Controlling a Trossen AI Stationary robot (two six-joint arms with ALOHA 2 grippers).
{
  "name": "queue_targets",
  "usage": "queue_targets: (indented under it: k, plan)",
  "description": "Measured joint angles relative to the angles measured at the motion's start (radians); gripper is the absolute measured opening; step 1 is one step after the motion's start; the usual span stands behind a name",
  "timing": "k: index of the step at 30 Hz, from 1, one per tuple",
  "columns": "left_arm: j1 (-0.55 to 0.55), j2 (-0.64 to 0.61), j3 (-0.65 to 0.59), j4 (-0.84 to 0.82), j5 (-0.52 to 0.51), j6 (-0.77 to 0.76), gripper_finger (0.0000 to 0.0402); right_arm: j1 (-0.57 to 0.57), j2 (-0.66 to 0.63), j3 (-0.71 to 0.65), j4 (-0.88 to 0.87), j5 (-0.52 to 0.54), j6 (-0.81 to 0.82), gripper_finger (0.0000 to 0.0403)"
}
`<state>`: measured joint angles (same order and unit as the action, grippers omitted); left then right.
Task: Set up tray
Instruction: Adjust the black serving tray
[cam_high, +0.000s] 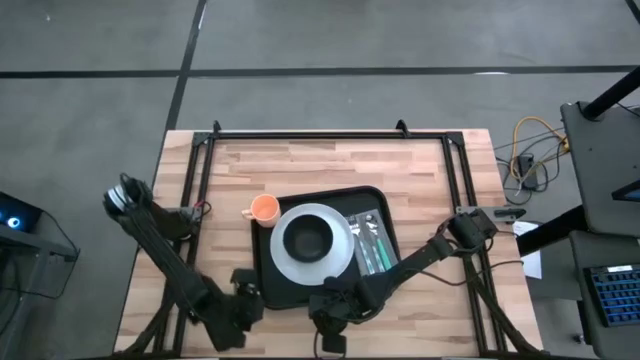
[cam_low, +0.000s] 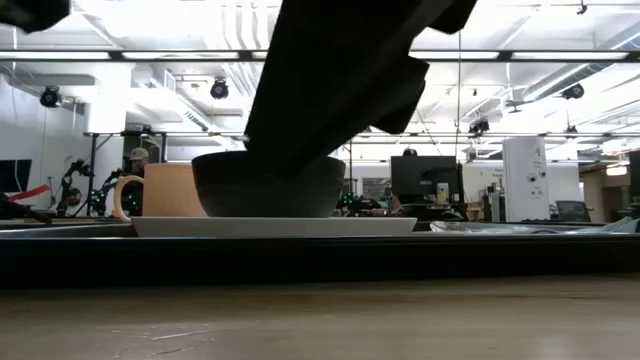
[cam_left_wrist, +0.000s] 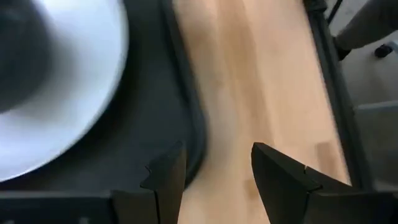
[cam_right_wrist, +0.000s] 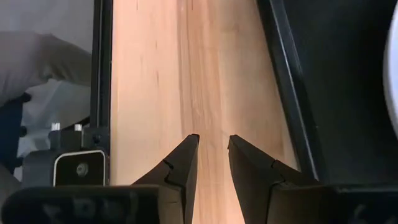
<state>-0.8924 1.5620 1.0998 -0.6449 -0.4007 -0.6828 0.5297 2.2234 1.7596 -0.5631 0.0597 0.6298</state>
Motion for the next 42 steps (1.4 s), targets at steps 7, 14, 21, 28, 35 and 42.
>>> queue_targets:
  k: [7, 14, 21, 28, 35, 42]
  plan:
    - [-0.011, 0.212, 0.094, 0.079, 0.006, -0.08, 0.0164, 0.004, -0.022, 0.0, -0.019, 0.003, -0.028, 0.0082]
    - [-0.012, 0.303, 0.167, 0.163, 0.009, -0.107, 0.0164, 0.023, -0.031, -0.001, -0.039, 0.002, -0.057, 0.0082]
    - [0.003, 0.317, 0.132, 0.163, 0.005, -0.191, 0.0164, 0.041, -0.033, 0.0, -0.042, -0.006, -0.088, 0.0082]
    - [0.038, 0.317, 0.086, 0.166, 0.006, -0.202, 0.0164, 0.049, -0.051, 0.0, -0.054, -0.008, -0.102, 0.0082]
    - [0.063, 0.315, 0.031, 0.166, 0.029, -0.21, 0.0164, 0.05, -0.074, 0.0, -0.059, -0.004, -0.111, 0.0082]
    - [0.085, 0.284, -0.02, 0.173, 0.029, -0.21, 0.0164, 0.051, -0.085, 0.0, -0.059, 0.0, -0.115, 0.0082]
